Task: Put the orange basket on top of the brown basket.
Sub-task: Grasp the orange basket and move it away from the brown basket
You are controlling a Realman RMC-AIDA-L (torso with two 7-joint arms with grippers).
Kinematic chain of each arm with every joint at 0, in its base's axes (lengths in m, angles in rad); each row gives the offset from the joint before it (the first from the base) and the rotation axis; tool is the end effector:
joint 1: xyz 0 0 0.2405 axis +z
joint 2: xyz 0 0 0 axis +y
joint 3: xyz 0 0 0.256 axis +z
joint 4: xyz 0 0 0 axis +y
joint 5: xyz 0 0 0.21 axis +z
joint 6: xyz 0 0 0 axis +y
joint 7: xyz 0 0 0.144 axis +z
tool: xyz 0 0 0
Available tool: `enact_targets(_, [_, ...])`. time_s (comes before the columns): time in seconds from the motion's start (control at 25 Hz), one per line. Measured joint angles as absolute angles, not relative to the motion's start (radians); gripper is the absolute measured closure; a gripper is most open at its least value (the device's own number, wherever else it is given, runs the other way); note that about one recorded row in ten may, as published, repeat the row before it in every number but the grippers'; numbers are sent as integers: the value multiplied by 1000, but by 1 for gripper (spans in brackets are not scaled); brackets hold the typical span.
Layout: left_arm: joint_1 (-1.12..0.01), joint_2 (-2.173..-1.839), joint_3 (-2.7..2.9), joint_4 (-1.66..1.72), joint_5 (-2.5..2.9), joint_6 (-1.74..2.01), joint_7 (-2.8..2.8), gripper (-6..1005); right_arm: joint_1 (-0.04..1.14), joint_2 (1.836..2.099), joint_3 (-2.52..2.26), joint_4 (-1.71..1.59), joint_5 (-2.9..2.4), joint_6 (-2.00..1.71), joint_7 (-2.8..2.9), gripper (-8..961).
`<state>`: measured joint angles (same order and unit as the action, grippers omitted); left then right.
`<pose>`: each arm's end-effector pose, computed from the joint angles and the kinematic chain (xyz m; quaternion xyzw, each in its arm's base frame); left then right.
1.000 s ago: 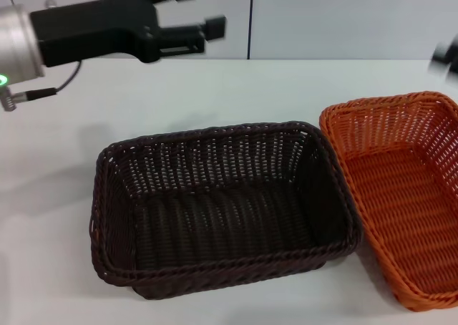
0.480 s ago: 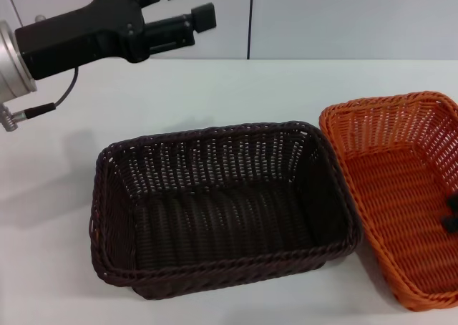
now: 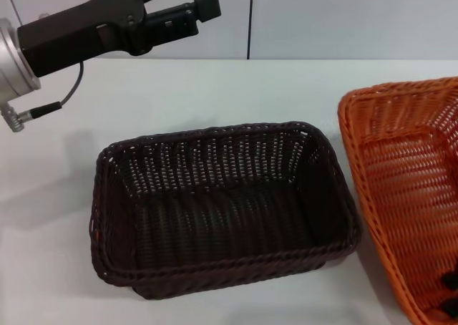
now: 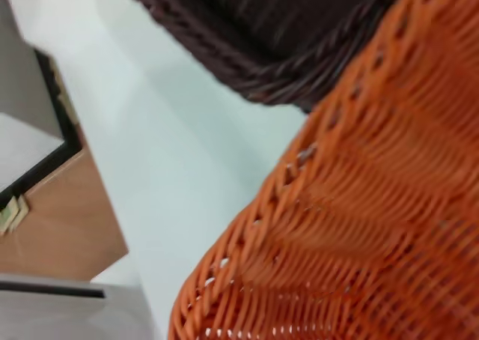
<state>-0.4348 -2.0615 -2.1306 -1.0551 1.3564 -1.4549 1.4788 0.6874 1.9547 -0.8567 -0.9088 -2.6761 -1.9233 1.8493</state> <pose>-0.1636 0.3560 0.0746 -0.8723 -0.1550 -0.4302 0.1735 0.2687 0.3230 0.0612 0.9410 -0.2922 0.1644 0.0450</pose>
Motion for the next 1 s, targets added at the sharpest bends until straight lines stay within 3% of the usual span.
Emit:
enact_targets(0.72, [-458,-2065,-2118,-969,1325,-1426,1492,139,675,2060,-998,-997,-2671,-2168,1823,411])
enact_targets(1.0, [-480,-2065,-2113,-937,1325,-1414,1492,139,684,2058,-1062,-996,-2550,-2185,1812,411])
